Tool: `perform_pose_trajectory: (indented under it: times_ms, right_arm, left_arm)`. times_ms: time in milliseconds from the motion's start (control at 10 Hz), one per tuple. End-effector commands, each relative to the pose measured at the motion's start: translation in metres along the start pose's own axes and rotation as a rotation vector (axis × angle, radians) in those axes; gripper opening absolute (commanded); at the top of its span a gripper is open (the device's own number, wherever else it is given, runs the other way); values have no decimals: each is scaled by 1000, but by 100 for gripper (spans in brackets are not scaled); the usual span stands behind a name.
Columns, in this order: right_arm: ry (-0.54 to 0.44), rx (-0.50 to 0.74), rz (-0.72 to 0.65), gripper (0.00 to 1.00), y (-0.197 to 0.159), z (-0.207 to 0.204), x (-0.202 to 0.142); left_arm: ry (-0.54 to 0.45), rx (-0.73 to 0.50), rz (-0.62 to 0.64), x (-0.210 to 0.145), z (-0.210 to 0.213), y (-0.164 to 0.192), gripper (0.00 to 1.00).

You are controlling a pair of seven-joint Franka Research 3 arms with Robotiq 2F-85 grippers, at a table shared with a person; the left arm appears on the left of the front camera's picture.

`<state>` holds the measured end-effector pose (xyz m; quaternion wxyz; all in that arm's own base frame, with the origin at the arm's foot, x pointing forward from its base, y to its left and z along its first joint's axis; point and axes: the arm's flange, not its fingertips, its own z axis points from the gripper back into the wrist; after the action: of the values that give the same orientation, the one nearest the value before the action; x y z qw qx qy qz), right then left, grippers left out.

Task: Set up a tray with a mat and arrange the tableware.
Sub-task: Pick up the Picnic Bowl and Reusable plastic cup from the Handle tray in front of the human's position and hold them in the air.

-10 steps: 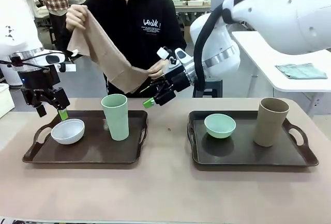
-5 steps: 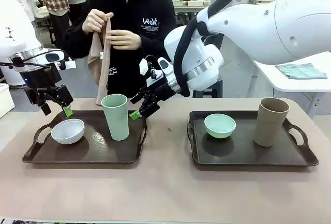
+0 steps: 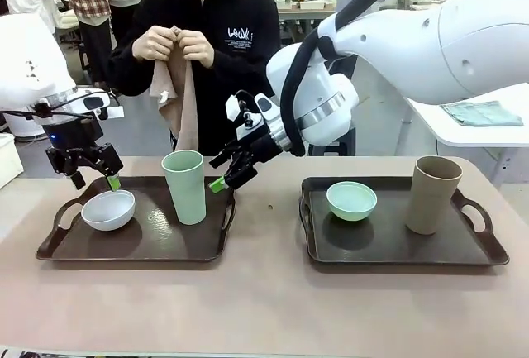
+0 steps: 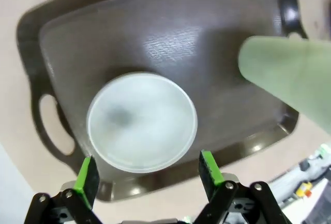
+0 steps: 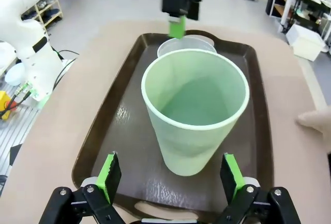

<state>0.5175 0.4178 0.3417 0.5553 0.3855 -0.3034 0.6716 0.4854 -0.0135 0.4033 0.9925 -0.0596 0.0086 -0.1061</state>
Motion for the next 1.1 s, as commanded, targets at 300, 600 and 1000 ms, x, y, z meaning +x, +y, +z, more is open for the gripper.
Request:
perform_pose_trajectory:
  times_ms: [300, 600, 1000]
  right_arm:
    - [18, 16, -20, 100, -11, -16, -7]
    - [16, 9, -36, 100, -22, -31, -13]
    - [8, -25, -22, 100, -38, -46, -15]
  left_arm:
    - [-8, 42, -55, 16, -12, 50, 100]
    - [2, 53, -71, 7, -9, 57, 100]
    - [29, 60, -80, -10, -22, 60, 100]
